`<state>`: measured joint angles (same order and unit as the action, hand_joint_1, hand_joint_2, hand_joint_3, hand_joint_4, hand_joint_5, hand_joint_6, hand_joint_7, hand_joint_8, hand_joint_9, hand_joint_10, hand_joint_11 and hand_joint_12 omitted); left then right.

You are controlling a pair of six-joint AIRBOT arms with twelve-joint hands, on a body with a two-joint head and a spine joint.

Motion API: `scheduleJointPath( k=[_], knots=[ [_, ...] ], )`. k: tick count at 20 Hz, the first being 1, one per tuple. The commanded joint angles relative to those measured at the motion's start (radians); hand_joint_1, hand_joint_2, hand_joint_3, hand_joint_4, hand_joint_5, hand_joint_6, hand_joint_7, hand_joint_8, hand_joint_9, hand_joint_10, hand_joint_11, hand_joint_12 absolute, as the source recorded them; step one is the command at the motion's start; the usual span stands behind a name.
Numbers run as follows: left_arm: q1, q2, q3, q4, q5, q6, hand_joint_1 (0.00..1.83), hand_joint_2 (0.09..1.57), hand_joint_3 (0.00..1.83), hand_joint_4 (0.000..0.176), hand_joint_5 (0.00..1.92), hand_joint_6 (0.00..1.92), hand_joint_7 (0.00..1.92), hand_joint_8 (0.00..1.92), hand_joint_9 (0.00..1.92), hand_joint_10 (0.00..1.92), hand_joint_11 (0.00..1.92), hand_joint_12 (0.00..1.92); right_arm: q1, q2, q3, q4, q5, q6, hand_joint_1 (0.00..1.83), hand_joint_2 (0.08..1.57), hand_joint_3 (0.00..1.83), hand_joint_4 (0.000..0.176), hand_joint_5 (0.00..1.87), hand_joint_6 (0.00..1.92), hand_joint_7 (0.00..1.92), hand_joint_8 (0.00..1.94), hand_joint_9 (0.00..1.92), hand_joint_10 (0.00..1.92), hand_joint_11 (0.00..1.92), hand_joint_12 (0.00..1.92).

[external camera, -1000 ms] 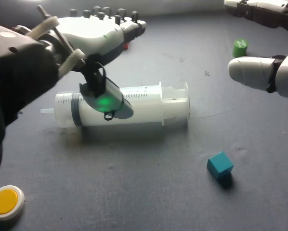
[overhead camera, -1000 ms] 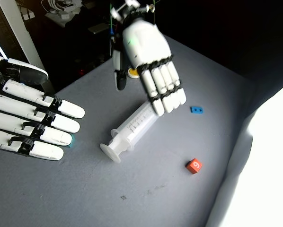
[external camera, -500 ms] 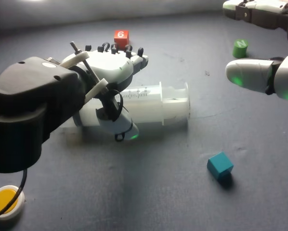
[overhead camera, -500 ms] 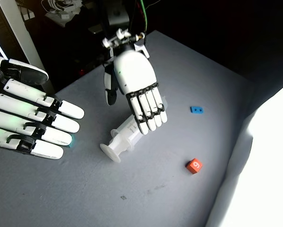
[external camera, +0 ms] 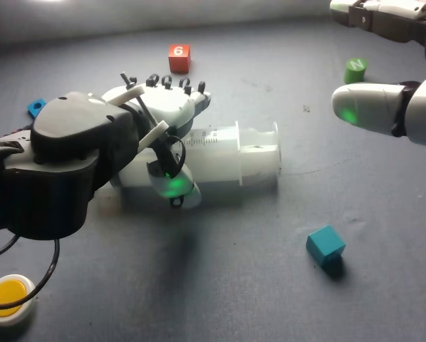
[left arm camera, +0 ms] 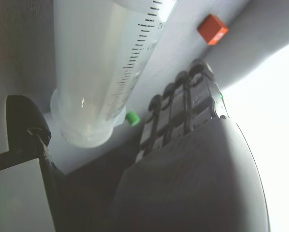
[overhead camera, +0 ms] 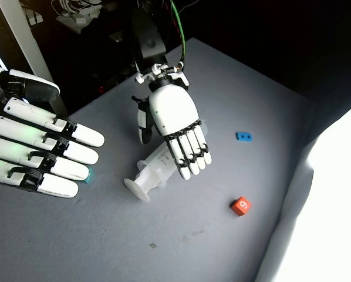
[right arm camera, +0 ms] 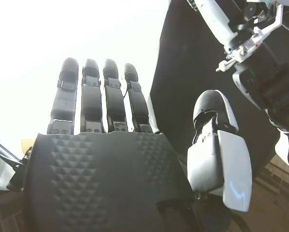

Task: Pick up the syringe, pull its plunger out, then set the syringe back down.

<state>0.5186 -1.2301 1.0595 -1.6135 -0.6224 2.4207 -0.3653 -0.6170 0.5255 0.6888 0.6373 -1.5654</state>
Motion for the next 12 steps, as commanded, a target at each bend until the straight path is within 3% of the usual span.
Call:
scheduleJointPath(
  k=[1, 3, 4, 8, 10, 11, 12],
  knots=[
    [-0.003, -0.008, 0.009, 0.050, -0.025, -0.009, 0.96, 0.92, 0.01, 0.000, 0.00, 0.00, 0.00, 0.00, 0.00, 0.00, 0.01, 0.01, 0.013, 0.005, -0.002, -0.034, 0.102, 0.004, 0.00, 1.19, 0.00, 0.000, 0.21, 0.00, 0.20, 0.00, 0.16, 0.00, 0.00, 0.35],
    [0.009, -0.020, 0.031, 0.050, -0.025, -0.019, 0.95, 0.93, 0.01, 0.000, 0.01, 0.00, 0.02, 0.01, 0.02, 0.01, 0.06, 0.03, 0.013, 0.005, -0.003, -0.034, 0.102, 0.004, 0.00, 1.19, 0.00, 0.000, 0.21, 0.00, 0.20, 0.00, 0.17, 0.00, 0.00, 0.38],
    [0.012, -0.021, 0.035, 0.050, -0.024, -0.019, 0.95, 0.93, 0.00, 0.000, 0.06, 0.01, 0.08, 0.01, 0.07, 0.02, 0.00, 0.32, 0.013, 0.005, -0.003, -0.034, 0.102, 0.004, 0.03, 1.19, 0.00, 0.000, 0.22, 0.00, 0.21, 0.00, 0.18, 0.01, 0.00, 0.38],
    [0.035, -0.029, 0.041, 0.057, -0.025, -0.046, 0.88, 0.96, 0.00, 0.000, 0.12, 0.01, 0.14, 0.01, 0.12, 0.01, 0.00, 0.44, 0.013, 0.004, -0.003, -0.034, 0.102, 0.004, 0.00, 1.20, 0.00, 0.000, 0.22, 0.00, 0.21, 0.00, 0.17, 0.00, 0.00, 0.37],
    [0.046, -0.036, 0.044, 0.069, -0.025, -0.063, 0.86, 0.96, 0.00, 0.000, 0.16, 0.01, 0.18, 0.01, 0.18, 0.02, 0.00, 0.62, 0.013, 0.003, -0.004, -0.034, 0.102, 0.004, 0.01, 1.19, 0.00, 0.000, 0.24, 0.00, 0.23, 0.00, 0.19, 0.01, 0.00, 0.39],
    [0.049, -0.039, 0.045, 0.070, -0.025, -0.064, 0.83, 1.01, 0.01, 0.000, 0.23, 0.02, 0.27, 0.02, 0.28, 0.03, 0.00, 0.81, 0.013, 0.003, -0.005, -0.034, 0.102, 0.004, 0.00, 1.20, 0.00, 0.000, 0.22, 0.00, 0.21, 0.00, 0.18, 0.00, 0.00, 0.37],
    [0.052, -0.041, 0.046, 0.070, -0.025, -0.066, 0.83, 1.01, 0.01, 0.000, 0.23, 0.02, 0.27, 0.02, 0.28, 0.03, 0.00, 0.81, 0.013, 0.003, -0.005, -0.034, 0.102, 0.004, 0.00, 1.20, 0.00, 0.000, 0.22, 0.00, 0.21, 0.00, 0.18, 0.00, 0.00, 0.37]
  ],
)
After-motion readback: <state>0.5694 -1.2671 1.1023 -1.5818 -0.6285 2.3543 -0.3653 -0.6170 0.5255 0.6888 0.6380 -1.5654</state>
